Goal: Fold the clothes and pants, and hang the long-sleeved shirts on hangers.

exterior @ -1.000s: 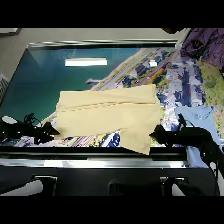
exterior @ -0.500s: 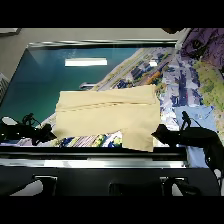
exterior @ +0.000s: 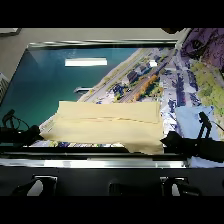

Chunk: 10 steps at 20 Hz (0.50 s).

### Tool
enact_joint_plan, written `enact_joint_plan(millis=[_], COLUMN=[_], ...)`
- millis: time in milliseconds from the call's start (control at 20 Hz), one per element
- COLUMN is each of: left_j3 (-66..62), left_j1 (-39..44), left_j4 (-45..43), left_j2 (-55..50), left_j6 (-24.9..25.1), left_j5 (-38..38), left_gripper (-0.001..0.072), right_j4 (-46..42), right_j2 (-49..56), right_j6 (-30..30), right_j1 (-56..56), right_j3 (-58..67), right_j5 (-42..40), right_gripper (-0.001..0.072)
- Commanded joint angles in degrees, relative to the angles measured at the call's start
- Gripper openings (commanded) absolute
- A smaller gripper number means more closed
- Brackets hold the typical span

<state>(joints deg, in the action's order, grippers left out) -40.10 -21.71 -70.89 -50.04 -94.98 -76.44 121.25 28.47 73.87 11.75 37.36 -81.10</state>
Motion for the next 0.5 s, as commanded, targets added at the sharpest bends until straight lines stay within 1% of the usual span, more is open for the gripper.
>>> enact_joint_plan(millis=[0, 100, 200, 350, 450], left_j3=[-2.0, -4.1, -6.4, -11.8, -16.9], left_j1=[0.0, 0.7, 3.2, 8.2, 10.7], left_j4=[1.0, 2.5, 2.5, 2.5, 2.3], left_j2=[0.6, -2.7, -7.7, -17.8, -25.1], left_j6=[-0.4, 0.7, 2.7, 4.6, 5.0], left_j5=[5.7, 11.8, 17.4, 23.2, 25.5], left_gripper=[0.0012, 0.0012, 0.0012, 0.0012, 0.0012], right_j4=[-0.4, 1.8, 3.0, 4.8, 5.7], right_j2=[5.7, 14.4, 23.0, 34.3, 41.0], right_j6=[2.5, 8.1, 11.9, 16.1, 17.7], right_j1=[-0.2, -0.2, -0.2, -0.2, -0.3], right_j3=[4.6, 7.0, 9.7, 14.7, 18.6], right_j5=[4.4, 8.9, 13.9, 19.1, 21.3], right_gripper=[0.0023, 0.0024, 0.0024, 0.0024, 0.0024])
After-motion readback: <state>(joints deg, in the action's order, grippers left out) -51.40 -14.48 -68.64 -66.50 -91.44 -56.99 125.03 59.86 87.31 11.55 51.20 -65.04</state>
